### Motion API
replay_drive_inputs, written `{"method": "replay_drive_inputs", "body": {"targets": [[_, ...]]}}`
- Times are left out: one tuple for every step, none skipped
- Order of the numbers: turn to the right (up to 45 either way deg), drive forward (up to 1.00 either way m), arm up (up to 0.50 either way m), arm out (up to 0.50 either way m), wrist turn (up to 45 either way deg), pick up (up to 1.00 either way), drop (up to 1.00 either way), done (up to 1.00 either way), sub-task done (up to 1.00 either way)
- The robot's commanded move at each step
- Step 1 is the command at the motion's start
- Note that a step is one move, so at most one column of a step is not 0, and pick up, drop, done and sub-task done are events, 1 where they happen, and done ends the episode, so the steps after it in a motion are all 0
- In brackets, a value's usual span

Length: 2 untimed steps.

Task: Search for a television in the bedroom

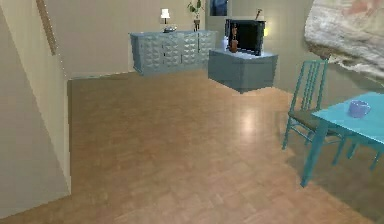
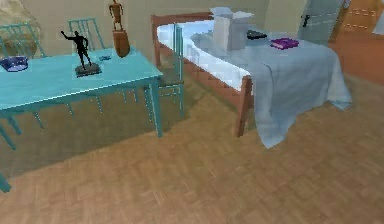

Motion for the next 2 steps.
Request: {"method": "replay_drive_inputs", "body": {"targets": [[0.0,1.0,0.0,0.0,0.0,0.0,0.0,0.0,0.0],[6.0,0.0,0.0,0.0,0.0,0.0,0.0,0.0,0.0]]}}
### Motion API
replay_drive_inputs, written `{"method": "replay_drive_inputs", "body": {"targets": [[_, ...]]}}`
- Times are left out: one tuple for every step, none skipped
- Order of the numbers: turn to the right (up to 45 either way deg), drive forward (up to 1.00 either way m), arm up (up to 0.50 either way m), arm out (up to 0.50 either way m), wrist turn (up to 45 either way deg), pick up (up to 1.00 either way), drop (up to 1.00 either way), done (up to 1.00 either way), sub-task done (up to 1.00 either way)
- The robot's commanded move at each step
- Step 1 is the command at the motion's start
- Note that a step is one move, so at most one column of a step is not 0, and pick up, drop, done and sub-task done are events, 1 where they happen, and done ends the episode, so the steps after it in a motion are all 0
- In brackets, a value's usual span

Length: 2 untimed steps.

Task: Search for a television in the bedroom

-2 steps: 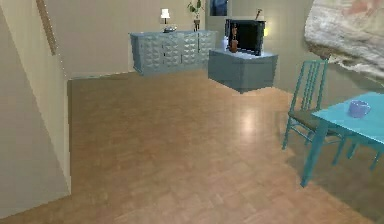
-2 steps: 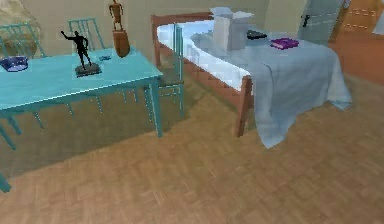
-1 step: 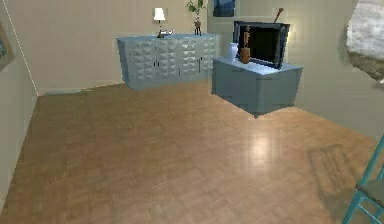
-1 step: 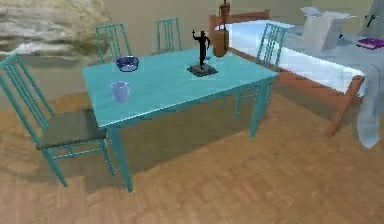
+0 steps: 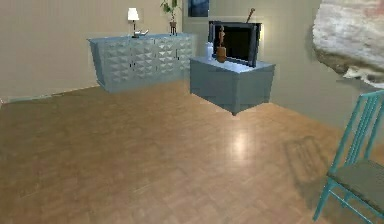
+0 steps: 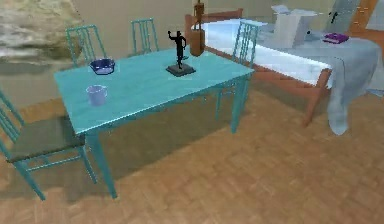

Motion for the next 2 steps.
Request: {"method": "replay_drive_inputs", "body": {"targets": [[0.0,0.4,0.0,0.0,0.0,0.0,0.0,0.0,0.0],[21.0,0.0,0.0,0.0,0.0,0.0,0.0,0.0,0.0]]}}
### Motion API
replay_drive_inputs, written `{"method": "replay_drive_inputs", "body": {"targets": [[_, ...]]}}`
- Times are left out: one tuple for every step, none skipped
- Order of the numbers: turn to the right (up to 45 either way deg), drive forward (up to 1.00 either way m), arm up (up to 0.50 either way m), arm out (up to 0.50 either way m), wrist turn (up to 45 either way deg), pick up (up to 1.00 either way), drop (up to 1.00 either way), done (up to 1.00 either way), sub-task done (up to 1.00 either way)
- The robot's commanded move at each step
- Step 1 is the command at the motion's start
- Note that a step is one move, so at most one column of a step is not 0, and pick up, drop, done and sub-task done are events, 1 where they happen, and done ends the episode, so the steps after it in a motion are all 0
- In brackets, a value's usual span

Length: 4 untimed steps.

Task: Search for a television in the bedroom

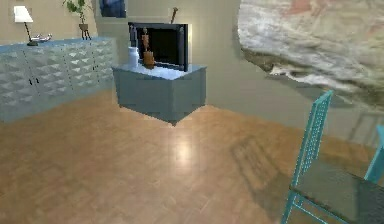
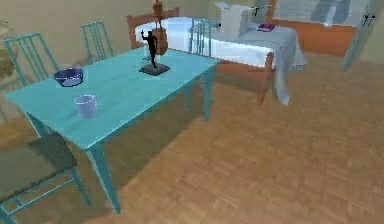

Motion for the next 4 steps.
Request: {"method": "replay_drive_inputs", "body": {"targets": [[0.0,1.0,0.0,0.0,0.0,0.0,0.0,0.0,0.0],[21.0,0.0,0.0,0.0,0.0,0.0,0.0,0.0,0.0],[0.0,0.05,0.0,0.0,0.0,0.0,0.0,0.0,0.0],[-9.0,0.0,0.0,0.0,0.0,0.0,0.0,0.0,0.0]]}}
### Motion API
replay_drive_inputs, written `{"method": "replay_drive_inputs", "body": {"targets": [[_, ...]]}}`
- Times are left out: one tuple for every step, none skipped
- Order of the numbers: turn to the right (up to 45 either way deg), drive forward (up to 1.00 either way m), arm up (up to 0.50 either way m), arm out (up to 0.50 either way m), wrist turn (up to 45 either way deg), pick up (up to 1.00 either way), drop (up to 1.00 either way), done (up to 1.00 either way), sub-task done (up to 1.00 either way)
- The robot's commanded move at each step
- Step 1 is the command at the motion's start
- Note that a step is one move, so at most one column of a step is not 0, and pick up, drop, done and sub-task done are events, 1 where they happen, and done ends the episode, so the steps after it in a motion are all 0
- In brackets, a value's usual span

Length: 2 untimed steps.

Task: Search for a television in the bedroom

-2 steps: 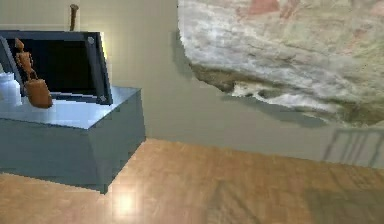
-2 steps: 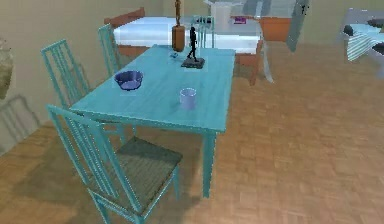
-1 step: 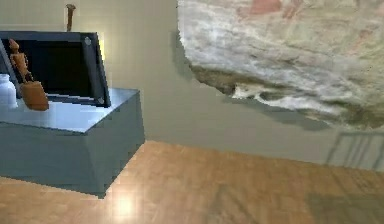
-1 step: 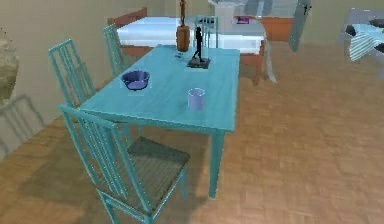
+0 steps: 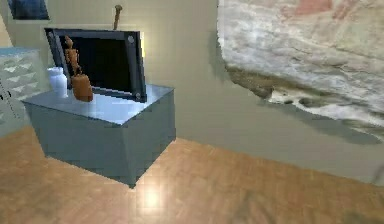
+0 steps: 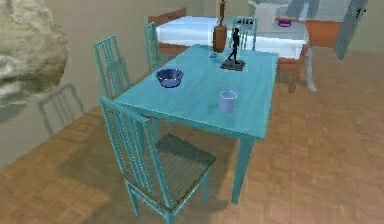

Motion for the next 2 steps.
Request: {"method": "replay_drive_inputs", "body": {"targets": [[0.0,1.0,0.0,0.0,0.0,0.0,0.0,0.0,0.0],[3.0,0.0,0.0,0.0,0.0,0.0,0.0,0.0,0.0]]}}
